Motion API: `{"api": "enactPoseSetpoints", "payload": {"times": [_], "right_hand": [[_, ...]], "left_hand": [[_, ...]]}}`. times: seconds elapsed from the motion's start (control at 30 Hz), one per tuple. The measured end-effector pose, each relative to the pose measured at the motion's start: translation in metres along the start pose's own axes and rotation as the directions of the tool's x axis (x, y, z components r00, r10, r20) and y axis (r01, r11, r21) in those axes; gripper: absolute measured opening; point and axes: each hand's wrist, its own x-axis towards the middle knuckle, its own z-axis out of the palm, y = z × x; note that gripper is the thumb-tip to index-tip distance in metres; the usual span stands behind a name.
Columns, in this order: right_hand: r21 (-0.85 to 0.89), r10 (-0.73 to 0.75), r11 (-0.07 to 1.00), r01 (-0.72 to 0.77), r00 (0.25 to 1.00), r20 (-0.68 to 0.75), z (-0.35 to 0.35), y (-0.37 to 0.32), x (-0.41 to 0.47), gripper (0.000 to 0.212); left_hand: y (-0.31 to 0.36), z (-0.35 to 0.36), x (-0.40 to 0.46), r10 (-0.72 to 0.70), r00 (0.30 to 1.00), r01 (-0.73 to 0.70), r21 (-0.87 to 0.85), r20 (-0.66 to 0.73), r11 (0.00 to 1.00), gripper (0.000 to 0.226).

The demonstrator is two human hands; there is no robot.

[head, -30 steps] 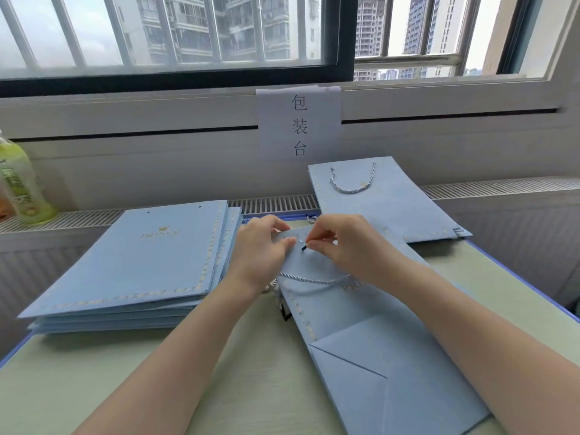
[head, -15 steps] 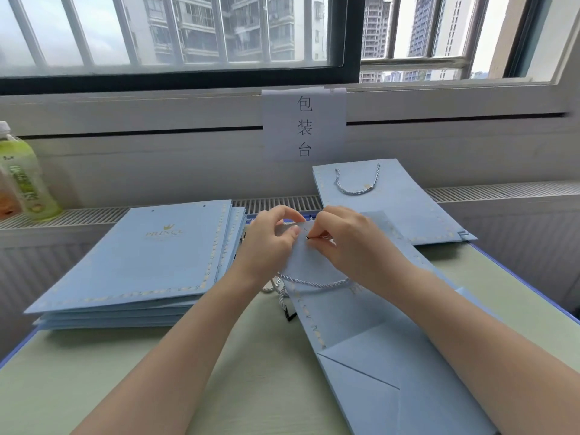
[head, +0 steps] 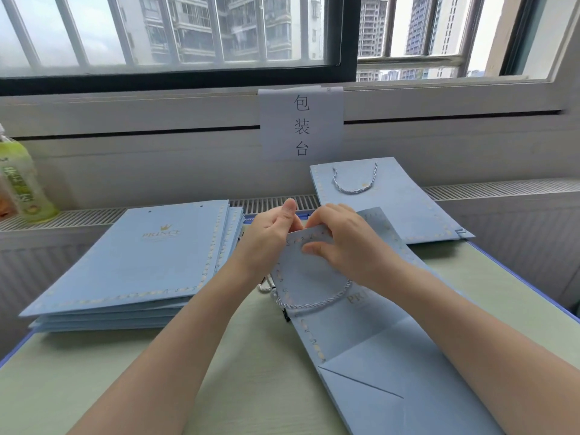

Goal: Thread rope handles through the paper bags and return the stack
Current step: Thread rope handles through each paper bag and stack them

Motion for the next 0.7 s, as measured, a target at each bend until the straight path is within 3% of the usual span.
{"api": "enactPoseSetpoints", "payload": {"times": [0.1,0.5,0.7], "right_hand": [[-0.006,-0.034,0.999,0.034,0.999,-0.030,0.000,0.000,0.000,0.025],[0.110,-0.020,0.994,0.021,1.000,-0.010,-0.003,-0.008,-0.001,0.026],[0.131,-0.032,0.991,0.033,0.999,-0.009,-0.003,-0.001,-0.002,0.008]], "left_hand": [[0.000,-0.001,0.000,-0.009,1.000,0.008,0.042,0.022,0.999,0.058],[-0.008,-0.007,0.002,-0.099,0.994,0.096,-0.063,-0.044,0.993,0.065],[-0.012,-0.004,0.002,-0.068,0.995,0.064,-0.061,-0.069,0.996,0.065]]}}
